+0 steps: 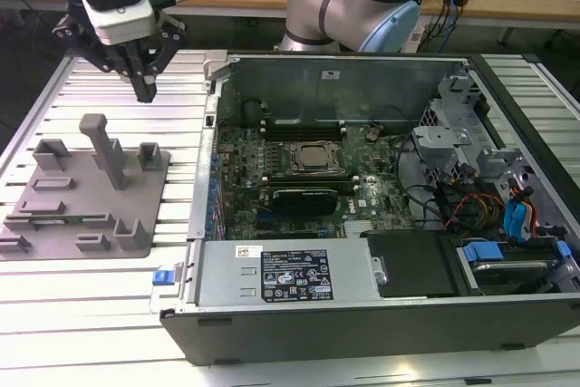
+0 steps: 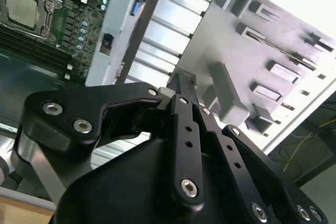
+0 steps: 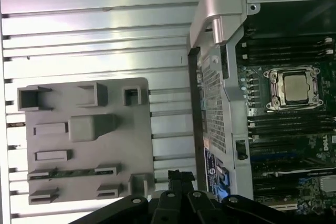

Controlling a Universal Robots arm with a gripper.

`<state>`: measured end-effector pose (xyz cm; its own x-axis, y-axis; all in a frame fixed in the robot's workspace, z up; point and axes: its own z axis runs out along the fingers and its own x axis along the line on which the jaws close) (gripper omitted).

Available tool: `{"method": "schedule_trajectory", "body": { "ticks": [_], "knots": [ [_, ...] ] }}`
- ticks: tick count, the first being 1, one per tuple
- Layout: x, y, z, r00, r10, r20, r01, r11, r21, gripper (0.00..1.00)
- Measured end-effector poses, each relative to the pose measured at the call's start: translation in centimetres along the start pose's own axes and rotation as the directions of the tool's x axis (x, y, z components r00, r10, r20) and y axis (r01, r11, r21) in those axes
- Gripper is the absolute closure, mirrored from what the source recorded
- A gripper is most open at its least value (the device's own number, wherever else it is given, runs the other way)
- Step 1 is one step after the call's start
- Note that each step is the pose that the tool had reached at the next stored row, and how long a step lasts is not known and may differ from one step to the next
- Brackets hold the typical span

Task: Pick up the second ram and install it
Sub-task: 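Reach for the second ram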

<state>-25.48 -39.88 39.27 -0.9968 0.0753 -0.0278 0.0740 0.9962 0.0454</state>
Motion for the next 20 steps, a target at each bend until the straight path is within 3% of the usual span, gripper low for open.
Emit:
{"method": "schedule_trajectory", "body": {
  "ticks": [2,4,7,10,16,20],
  "knots": [
    [1.15,-0.09,-0.03,1.0,0.0,0.0012,0.0,1.0,-0.0001,0.92],
    [2.82,-0.21,-0.07,1.0,0.0,0.0028,0.0,1.0,-0.0002,0.92],
    [4.1,-0.31,-0.1,1.0,0.0,0.0038,0.0,1.0,-0.0003,0.92],
    [6.54,-0.49,-0.16,1.0,0.0,0.0064,0.0,1.0,-0.0004,0.92],
    [8.9,-0.67,-0.2,1.0,0.0,0.0082,0.0,1.0,-0.0006,0.92],
    [11.17,-0.84,-0.2,0.9999,0.0,0.0101,0.0,1.0,-0.0008,0.92]
  ]
}}
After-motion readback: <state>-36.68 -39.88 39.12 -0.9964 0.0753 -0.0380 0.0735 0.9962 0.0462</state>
